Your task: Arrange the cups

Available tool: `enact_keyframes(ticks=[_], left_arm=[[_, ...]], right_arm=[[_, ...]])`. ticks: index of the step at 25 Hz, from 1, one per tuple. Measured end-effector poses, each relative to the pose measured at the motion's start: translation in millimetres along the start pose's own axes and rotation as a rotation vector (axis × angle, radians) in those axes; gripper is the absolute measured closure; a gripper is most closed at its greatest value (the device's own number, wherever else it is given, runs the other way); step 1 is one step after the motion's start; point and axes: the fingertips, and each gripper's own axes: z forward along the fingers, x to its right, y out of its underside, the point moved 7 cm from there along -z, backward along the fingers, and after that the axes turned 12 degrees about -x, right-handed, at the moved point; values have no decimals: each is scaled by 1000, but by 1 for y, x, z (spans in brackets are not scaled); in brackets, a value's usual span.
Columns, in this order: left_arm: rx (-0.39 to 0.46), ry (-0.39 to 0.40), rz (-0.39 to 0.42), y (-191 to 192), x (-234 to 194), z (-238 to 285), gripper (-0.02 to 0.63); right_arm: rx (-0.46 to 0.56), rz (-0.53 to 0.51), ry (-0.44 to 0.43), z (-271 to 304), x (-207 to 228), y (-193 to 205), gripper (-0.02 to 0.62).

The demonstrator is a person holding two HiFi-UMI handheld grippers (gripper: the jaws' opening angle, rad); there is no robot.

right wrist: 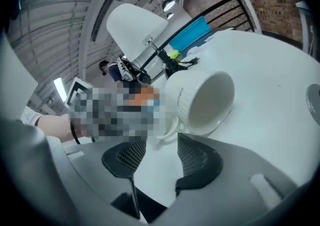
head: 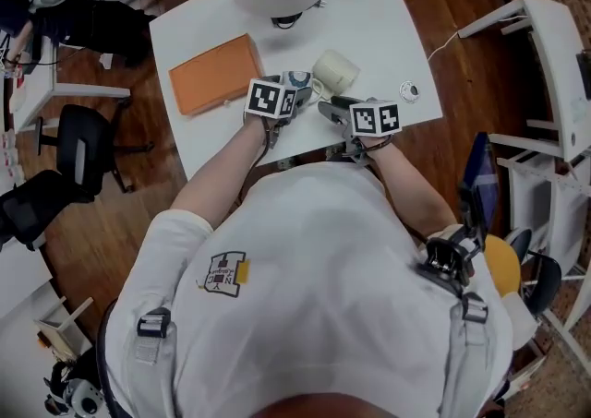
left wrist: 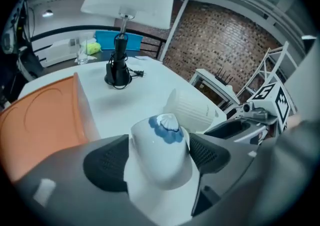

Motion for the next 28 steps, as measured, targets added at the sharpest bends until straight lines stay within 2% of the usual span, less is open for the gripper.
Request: enact_keyframes(ticks=[3, 8, 11, 14, 19, 21, 23, 25, 26, 28], left_arm=[[-21, 25, -39, -2, 1, 15, 219], [7, 48, -39, -1, 1, 19, 213], [44, 60, 22, 5, 3, 18, 219], [126, 73, 95, 11, 6, 11, 224], [204, 114, 234, 32, 6, 7, 229], [221, 140, 285, 41, 6, 6, 230], [238, 165, 299, 48, 3, 4, 230], [249, 190, 296, 52, -2, 2, 230], [250, 203, 297, 54, -3, 1, 230], [248, 217, 311, 58, -3, -1, 230]], right_arm=[[-30, -11, -9, 1, 4, -3, 402], [-72, -34, -14, 6, 8, -4, 404], [-83, -40, -32, 9, 10, -3, 408], [-103, -71, -42, 12, 12, -2, 408], [-154, -251, -22, 17, 3, 0, 373], [-158, -288, -65, 22, 0, 3, 348], [-151, -269, -145, 28, -2, 4, 344], [-131, -203, -260, 30, -4, 2, 335], [-115, -159, -320, 29, -5, 0, 306], [-86, -88, -389, 27, -6, -5, 292]])
